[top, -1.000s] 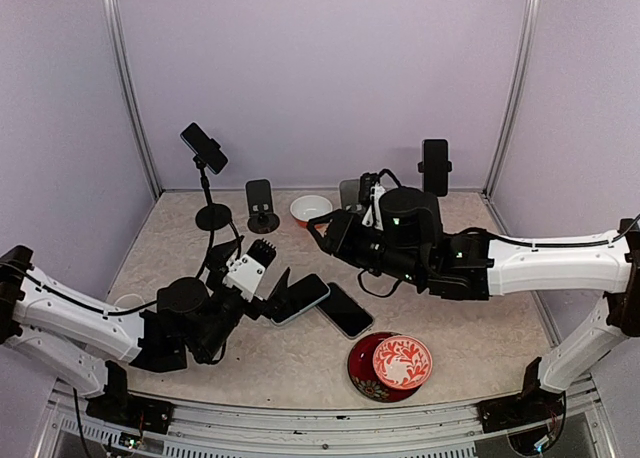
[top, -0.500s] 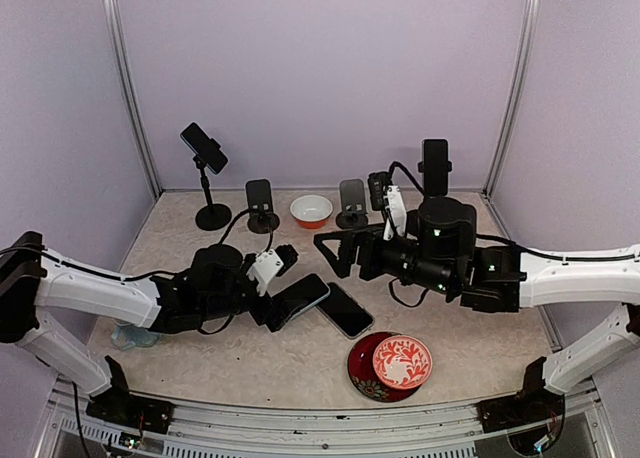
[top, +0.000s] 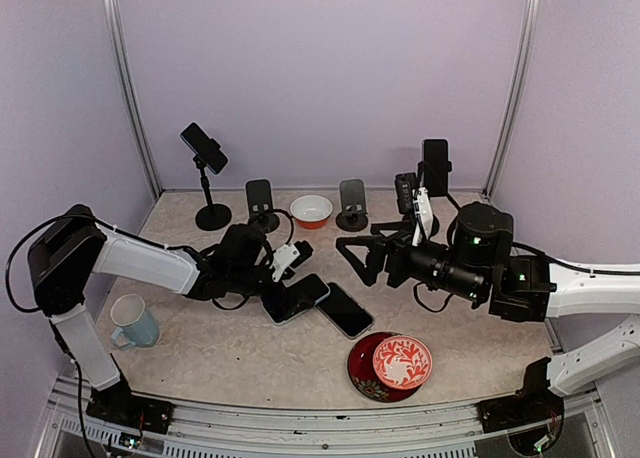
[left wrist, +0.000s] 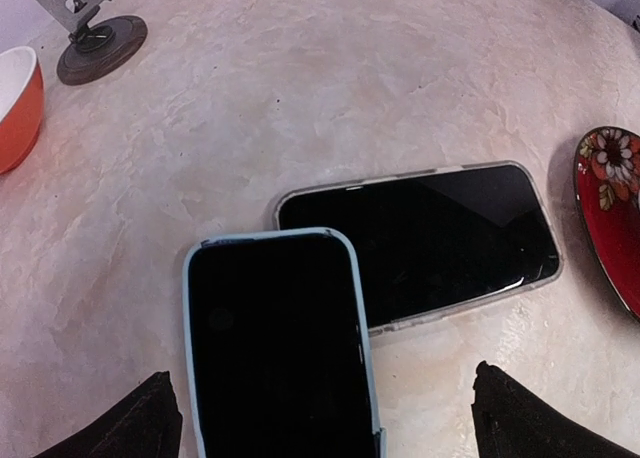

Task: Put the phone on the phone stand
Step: Pick up the phone from the phone.

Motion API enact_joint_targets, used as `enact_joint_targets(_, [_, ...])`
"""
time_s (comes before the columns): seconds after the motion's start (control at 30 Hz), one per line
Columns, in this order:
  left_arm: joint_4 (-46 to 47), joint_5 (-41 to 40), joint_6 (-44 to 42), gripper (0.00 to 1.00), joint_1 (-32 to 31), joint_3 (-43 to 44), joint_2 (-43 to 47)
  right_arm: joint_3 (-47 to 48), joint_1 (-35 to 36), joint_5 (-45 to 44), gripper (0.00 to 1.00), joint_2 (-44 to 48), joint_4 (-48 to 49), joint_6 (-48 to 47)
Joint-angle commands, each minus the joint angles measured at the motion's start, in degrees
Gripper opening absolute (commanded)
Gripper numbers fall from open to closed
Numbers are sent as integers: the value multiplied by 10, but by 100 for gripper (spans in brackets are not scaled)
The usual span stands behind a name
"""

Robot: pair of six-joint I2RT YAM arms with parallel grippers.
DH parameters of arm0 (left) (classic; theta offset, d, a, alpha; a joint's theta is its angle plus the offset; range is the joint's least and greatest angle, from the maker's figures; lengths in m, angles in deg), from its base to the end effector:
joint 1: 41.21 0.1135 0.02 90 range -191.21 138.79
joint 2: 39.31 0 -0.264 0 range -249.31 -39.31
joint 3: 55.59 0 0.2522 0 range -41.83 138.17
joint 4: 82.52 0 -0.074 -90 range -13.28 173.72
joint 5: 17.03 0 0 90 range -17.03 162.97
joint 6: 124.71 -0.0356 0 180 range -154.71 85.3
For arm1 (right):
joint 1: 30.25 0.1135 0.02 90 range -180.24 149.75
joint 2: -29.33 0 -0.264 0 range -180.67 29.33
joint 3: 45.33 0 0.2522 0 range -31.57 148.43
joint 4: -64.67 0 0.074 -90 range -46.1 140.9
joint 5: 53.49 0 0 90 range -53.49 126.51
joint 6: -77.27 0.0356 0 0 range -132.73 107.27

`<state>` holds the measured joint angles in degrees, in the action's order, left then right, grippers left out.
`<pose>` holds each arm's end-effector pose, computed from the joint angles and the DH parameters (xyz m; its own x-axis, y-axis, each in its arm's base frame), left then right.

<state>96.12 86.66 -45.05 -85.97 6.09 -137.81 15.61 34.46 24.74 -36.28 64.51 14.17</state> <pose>0.2399 -0.2498 0.1563 -0.2853 0.5285 -0.7996 0.8818 0.4717 -0.0028 0.1223 0.2418 0.3242 -0.3933 0.2045 -0.8964 -0.6957 0.5713 0.4355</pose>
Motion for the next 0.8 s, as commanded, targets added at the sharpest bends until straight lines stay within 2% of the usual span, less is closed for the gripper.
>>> enact_joint_targets(0.0, [-42, 30, -9, 99, 2, 44, -48, -14, -3, -9, 100, 19, 8, 7])
enact_joint_targets(0.5, [-71, -19, -5, 98, 4, 70, -103, -22, -2, 20, 100, 23, 12, 14])
enact_joint_targets(0.77, [-1, 4, 0, 99, 4, 6, -7, -22, -2, 17, 100, 22, 14, 16])
